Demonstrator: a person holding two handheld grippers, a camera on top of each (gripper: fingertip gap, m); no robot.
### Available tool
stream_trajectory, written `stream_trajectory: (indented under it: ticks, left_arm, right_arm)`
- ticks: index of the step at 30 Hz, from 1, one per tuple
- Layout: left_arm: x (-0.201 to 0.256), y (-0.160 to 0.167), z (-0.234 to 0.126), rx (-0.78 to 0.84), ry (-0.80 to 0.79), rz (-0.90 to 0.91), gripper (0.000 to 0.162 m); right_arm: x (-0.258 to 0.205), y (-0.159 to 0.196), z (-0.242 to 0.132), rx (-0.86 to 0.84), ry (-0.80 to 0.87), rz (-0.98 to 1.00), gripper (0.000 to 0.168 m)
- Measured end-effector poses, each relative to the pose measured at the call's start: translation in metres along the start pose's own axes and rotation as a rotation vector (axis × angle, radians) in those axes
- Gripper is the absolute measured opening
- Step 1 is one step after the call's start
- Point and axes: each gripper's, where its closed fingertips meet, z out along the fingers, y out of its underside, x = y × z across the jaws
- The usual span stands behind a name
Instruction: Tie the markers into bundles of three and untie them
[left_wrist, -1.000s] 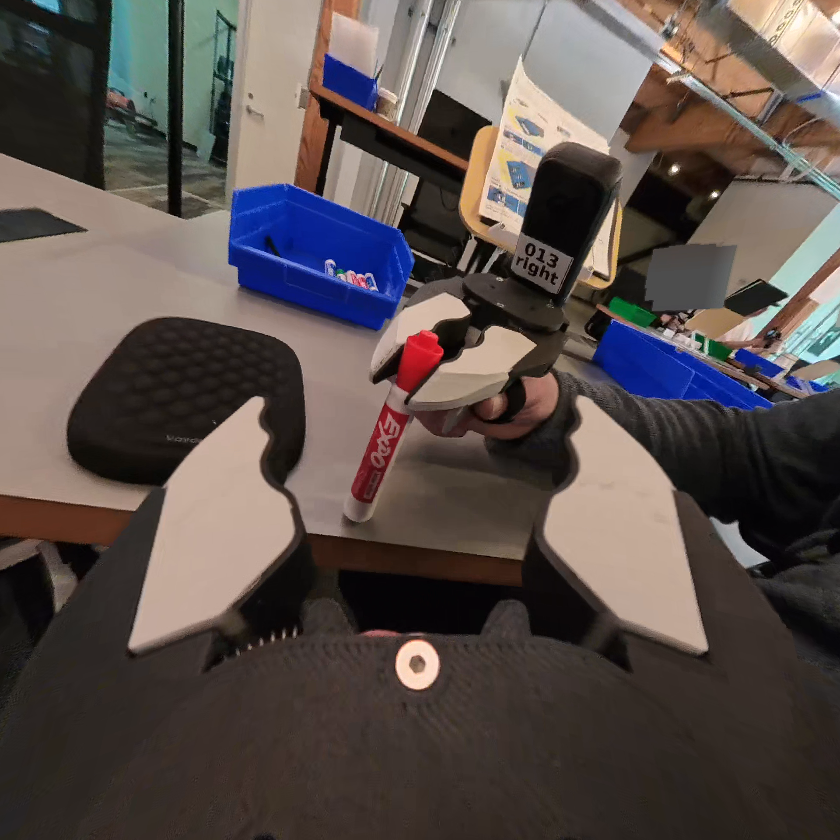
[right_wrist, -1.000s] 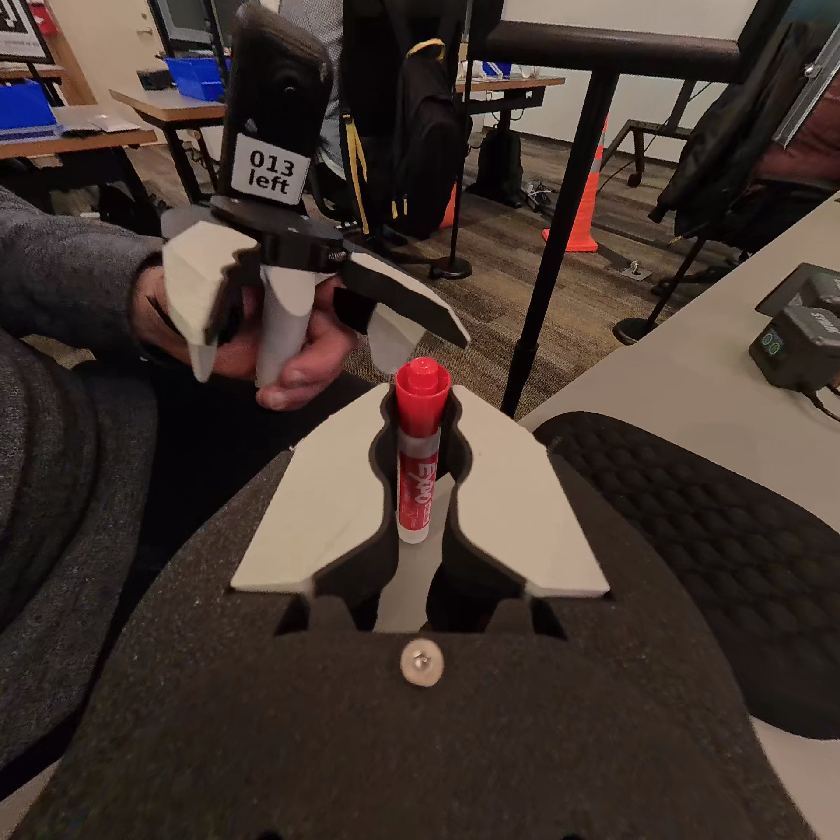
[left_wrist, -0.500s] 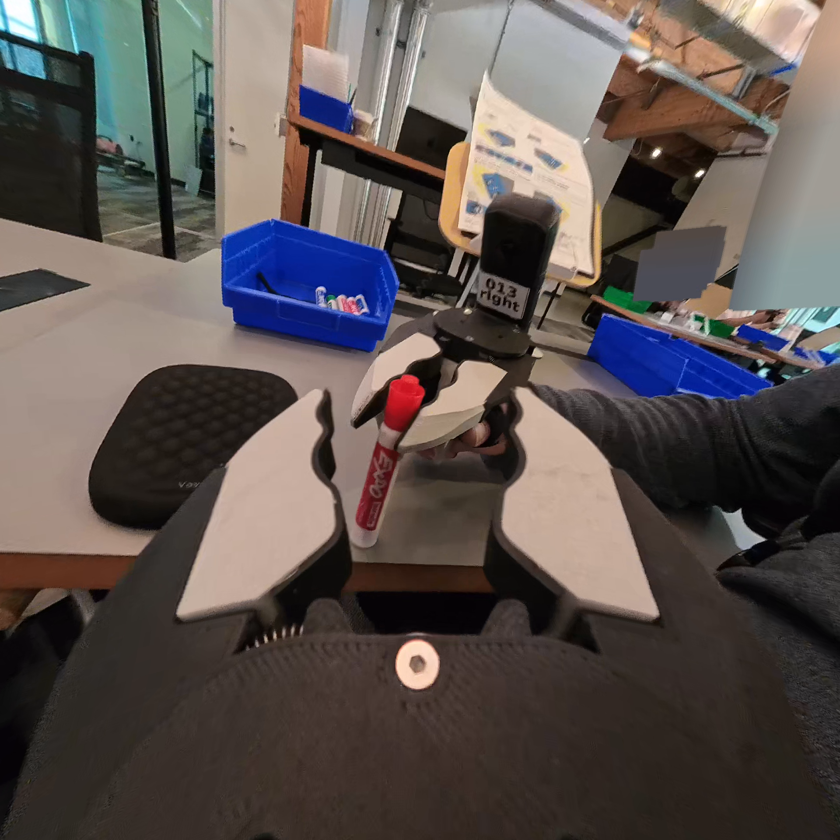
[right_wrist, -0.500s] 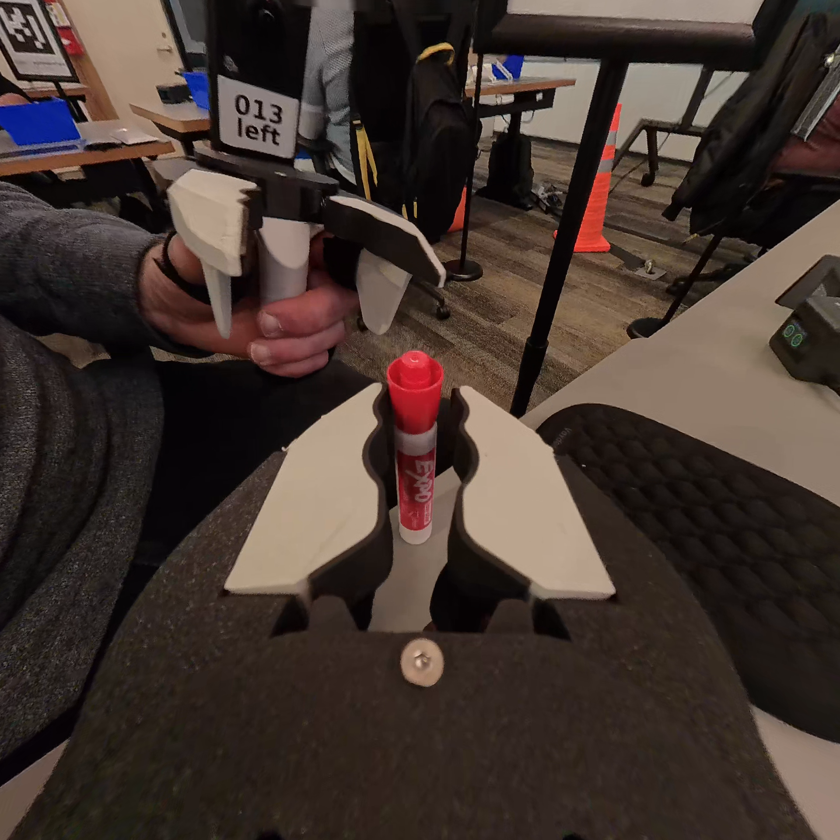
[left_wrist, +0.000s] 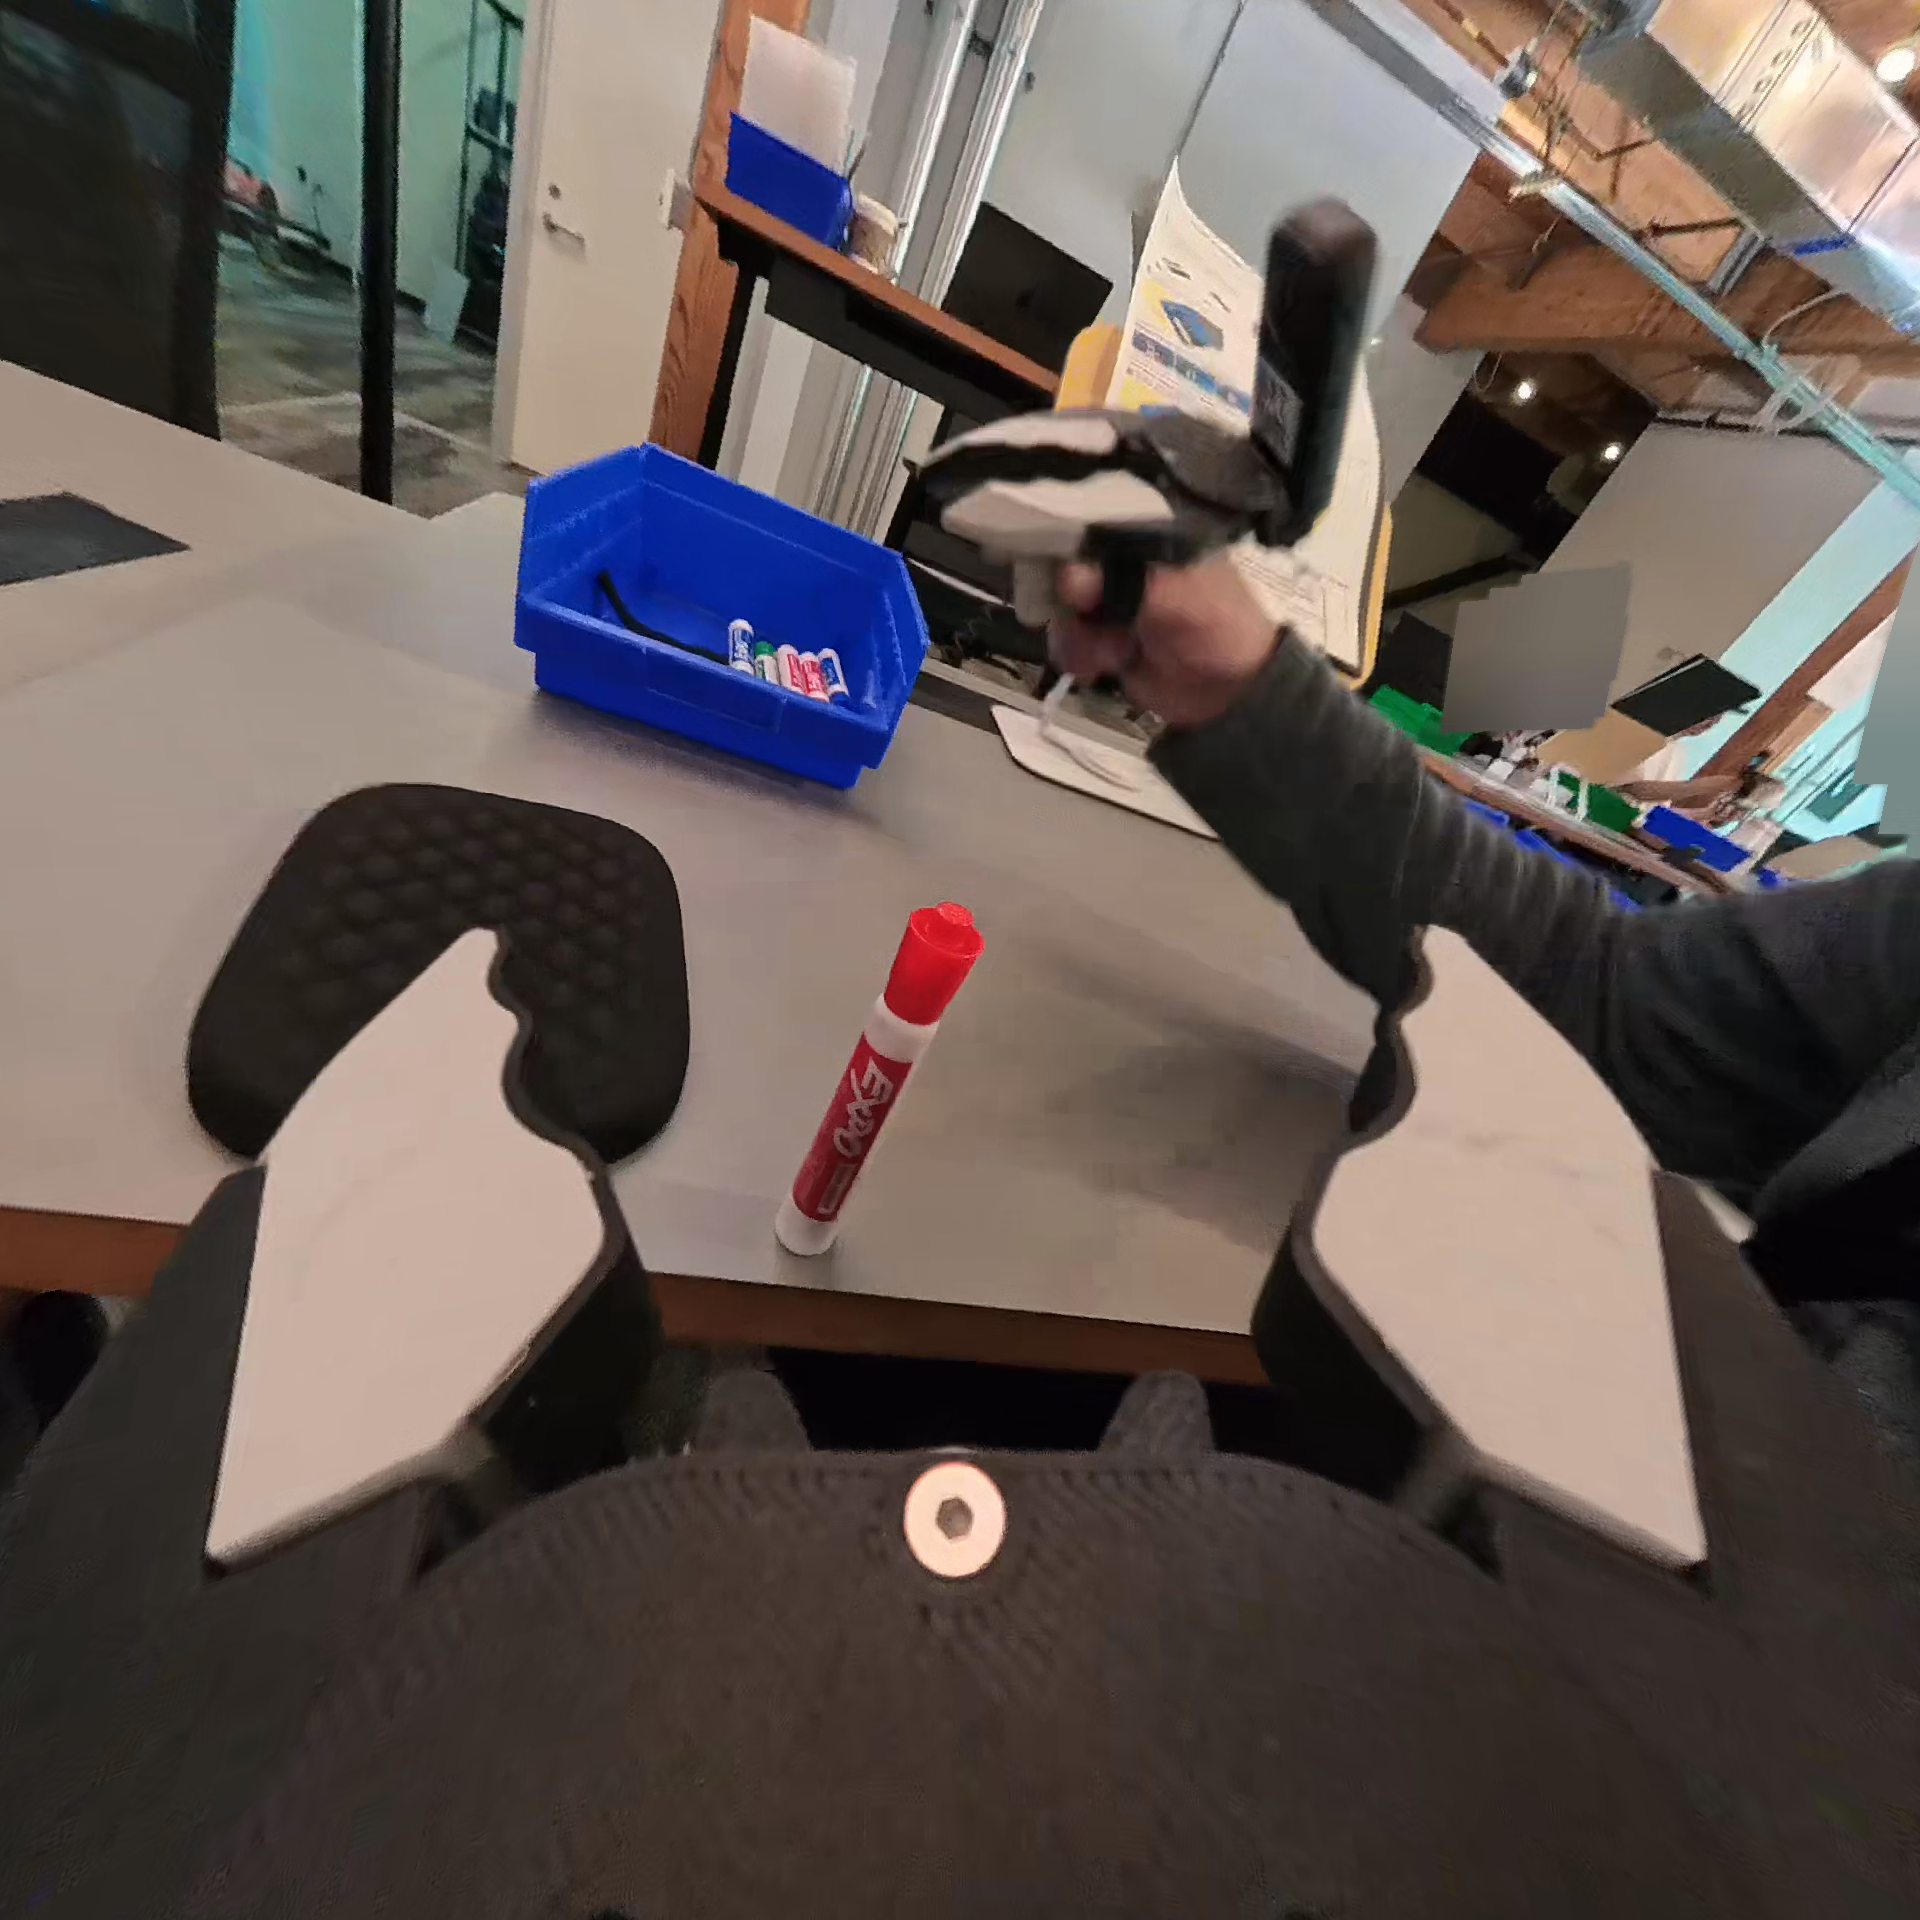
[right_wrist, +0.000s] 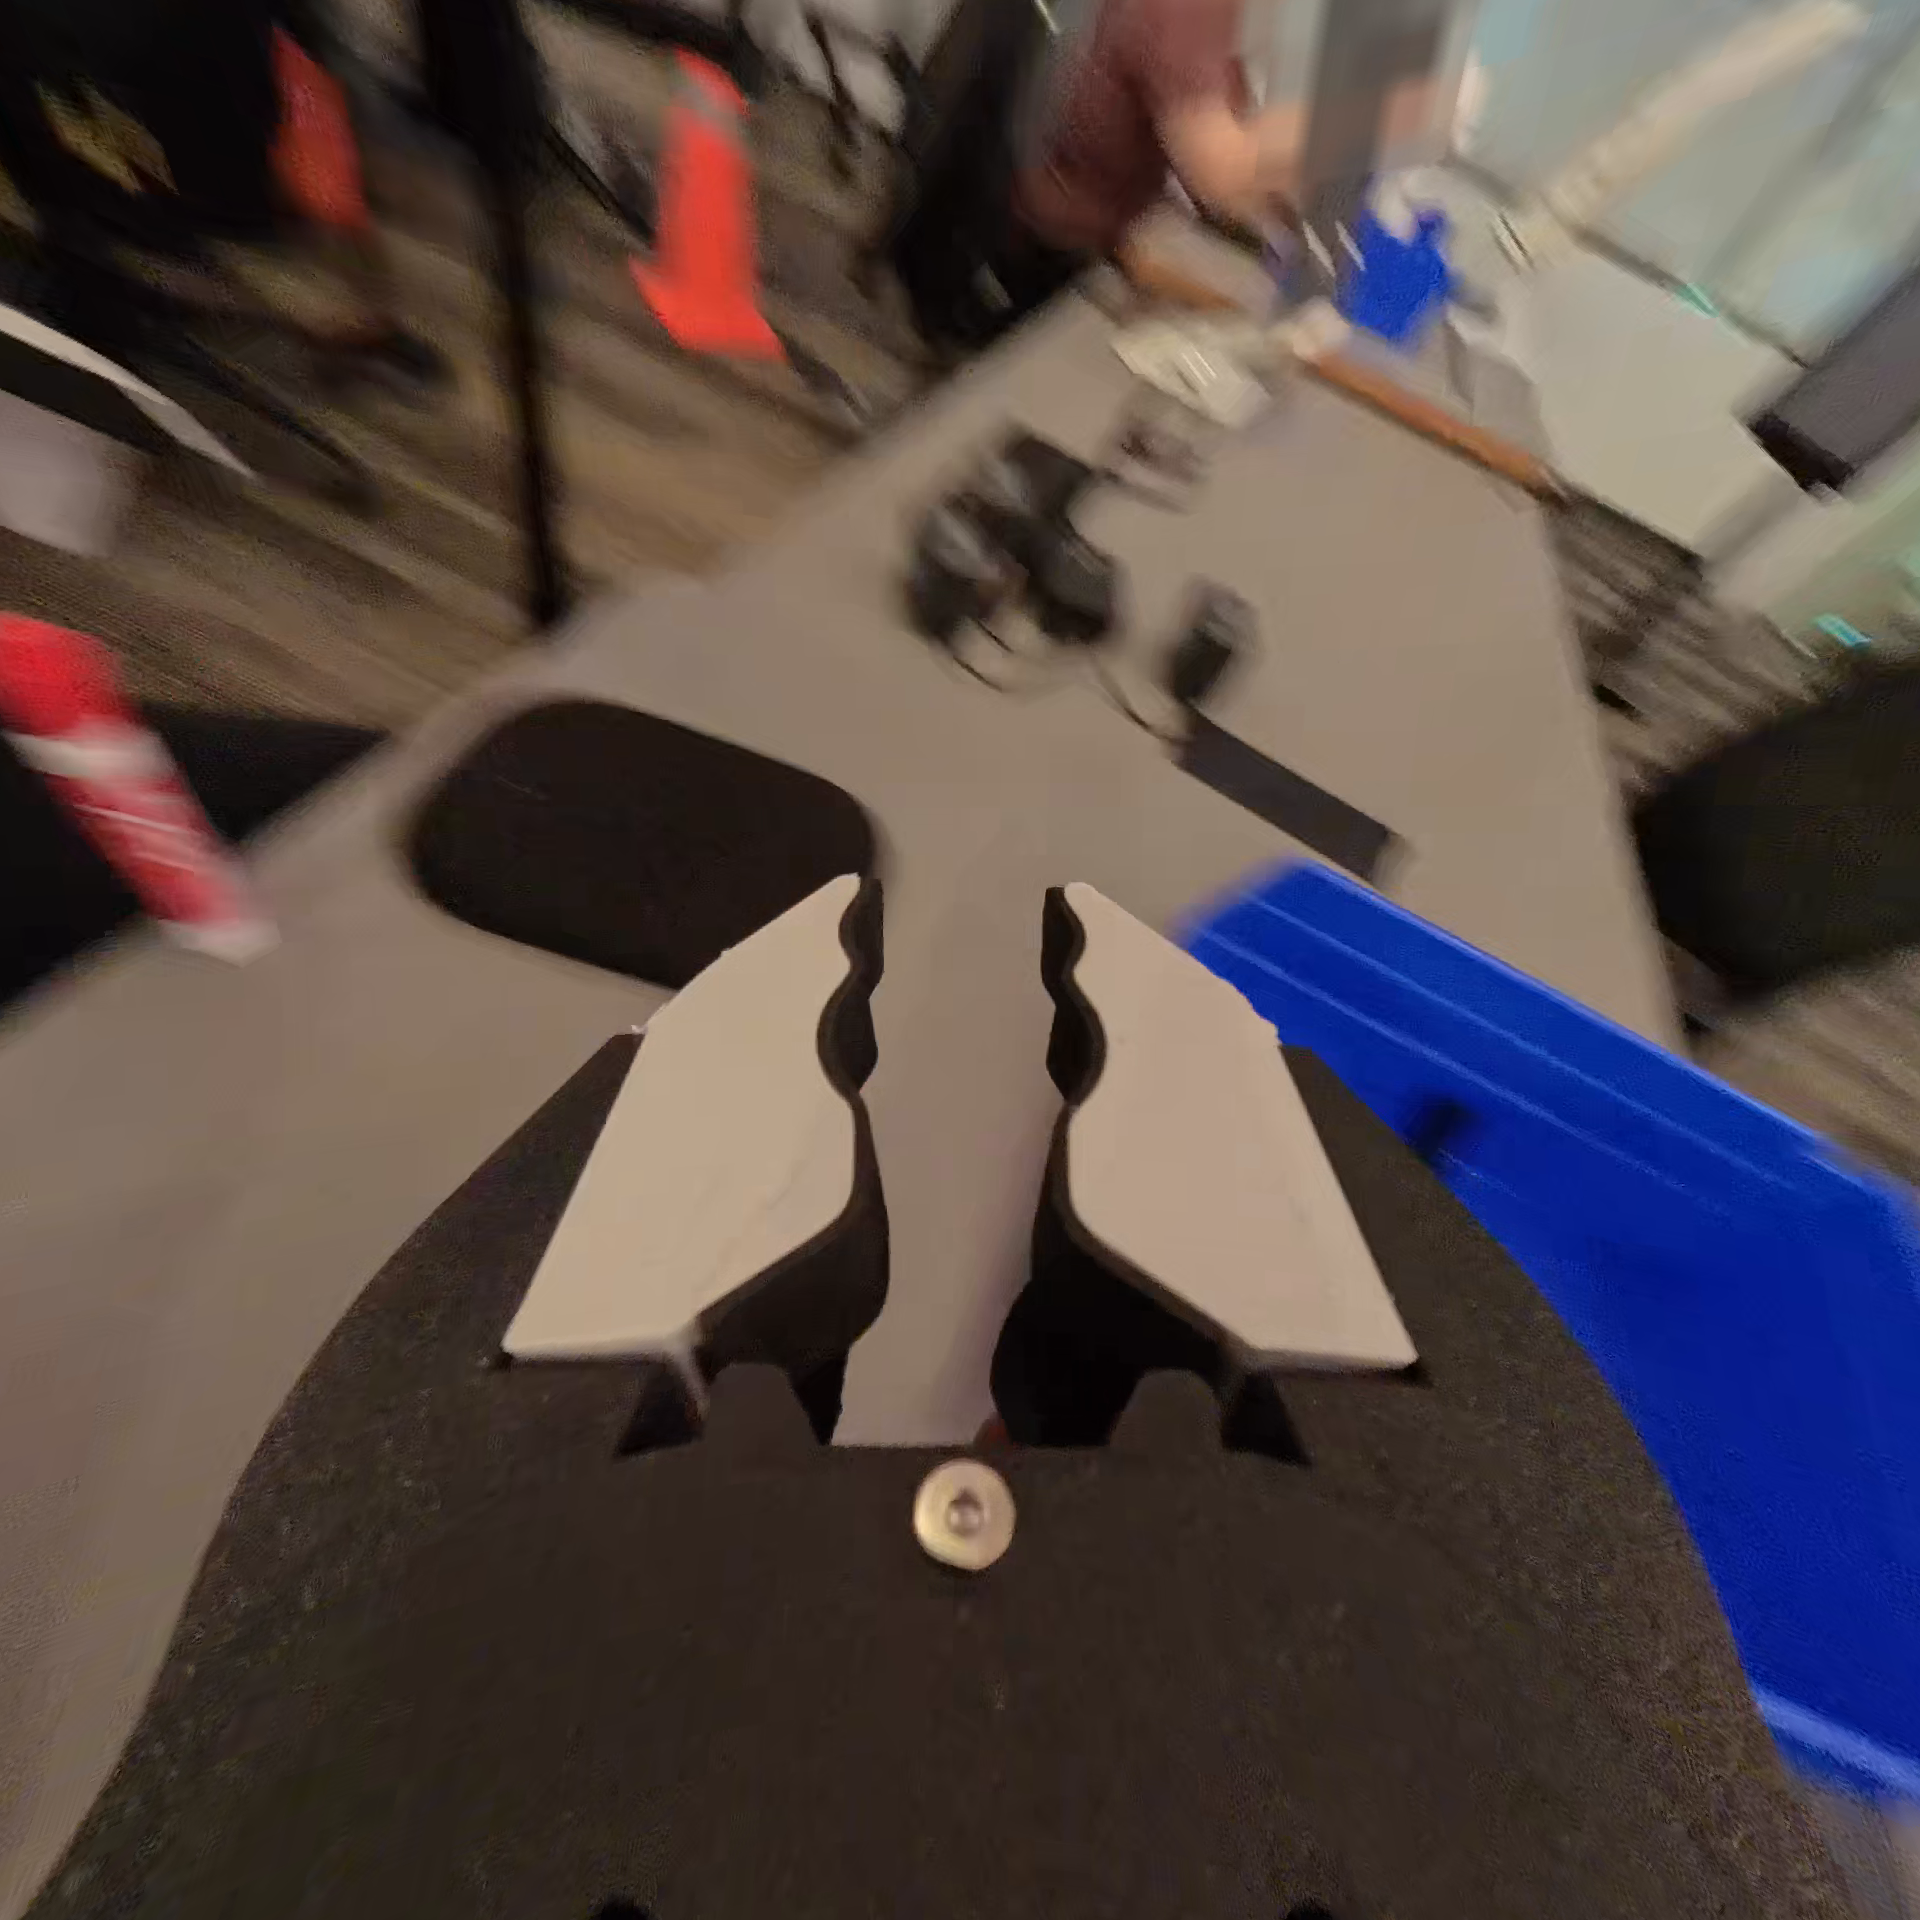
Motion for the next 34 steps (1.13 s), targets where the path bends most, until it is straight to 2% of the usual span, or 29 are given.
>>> stream_trajectory:
  ticks: [1,3,5,8,12,15,16,17,19,21,22,24,25,26,28,30,32,33,34]
  left_arm:
    - [0.0,-0.002,-0.001,0.001,0.001,0.027,0.137]
    - [-0.001,-0.003,-0.002,-0.017,-0.003,0.052,0.127]
    - [-0.013,0.001,-0.004,-0.039,-0.058,0.074,0.126]
    - [-0.024,0.006,-0.006,-0.053,-0.091,0.051,0.127]
    - [-0.036,0.015,-0.004,-0.079,-0.118,0.039,0.124]
    - [-0.045,0.019,-0.004,-0.095,-0.143,0.042,0.123]
    - [-0.047,0.015,-0.005,-0.085,-0.159,0.055,0.117]
    - [-0.048,0.007,-0.007,-0.068,-0.182,0.09,0.103]
    - [-0.03,-0.018,0.008,-0.12,-0.134,0.189,0.094]
    - [-0.012,-0.061,0.041,-0.17,-0.076,0.328,0.071]
    - [-0.006,-0.08,0.065,-0.22,-0.044,0.414,0.064]
    - [-0.009,-0.098,0.131,-0.361,0.019,0.536,0.071]
    - [-0.015,-0.099,0.168,-0.428,0.051,0.587,0.067]
    - [-0.023,-0.096,0.206,-0.474,0.08,0.627,0.062]
    - [-0.055,-0.071,0.277,-0.674,0.087,0.641,0.074]
    - [-0.07,-0.05,0.341,-0.726,0.145,0.525,0.057]
    - [-0.101,-0.019,0.389,-0.877,0.085,0.514,0.071]
    - [-0.103,-0.01,0.41,-0.875,0.097,0.5,0.061]
    - [-0.105,0.002,0.427,-0.904,0.093,0.469,0.057]
  right_arm:
    - [0.036,0.013,-0.005,-0.093,0.047,-0.01,0.029]
    - [0.096,0.041,-0.008,-0.248,0.079,-0.07,0.026]
    - [0.14,0.081,-0.004,-0.444,0.052,-0.152,0.024]
    - [0.168,0.131,0.01,-0.638,-0.074,-0.312,0.021]
    - [0.174,0.167,0.035,-0.771,-0.218,-0.42,0.022]
    - [0.173,0.184,0.048,-0.848,-0.279,-0.447,0.022]
    - [0.175,0.187,0.048,-0.884,-0.271,-0.453,0.022]
    - [0.176,0.184,0.044,-0.916,-0.241,-0.453,0.023]
    - [0.171,0.149,0.031,-0.819,-0.094,-0.454,0.02]
    - [0.147,0.111,0.001,-0.68,0.064,-0.396,0.019]
    - [0.122,0.091,-0.014,-0.55,0.092,-0.373,0.016]
    - [0.058,0.058,-0.044,-0.266,0.083,-0.349,0.01]
    - [0.029,0.05,-0.056,-0.162,0.079,-0.358,0.007]
    - [0.008,0.05,-0.065,-0.098,0.101,-0.366,0.004]
    - [-0.028,0.062,-0.074,-0.005,0.101,-0.313,0.001]
    - [-0.056,0.076,-0.074,0.072,0.083,-0.248,0.0]
    - [-0.077,0.095,-0.07,0.078,0.058,-0.27,0.0]
    - [-0.084,0.104,-0.066,0.06,0.042,-0.281,0.001]
    - [-0.088,0.109,-0.064,0.072,0.034,-0.277,0.001]
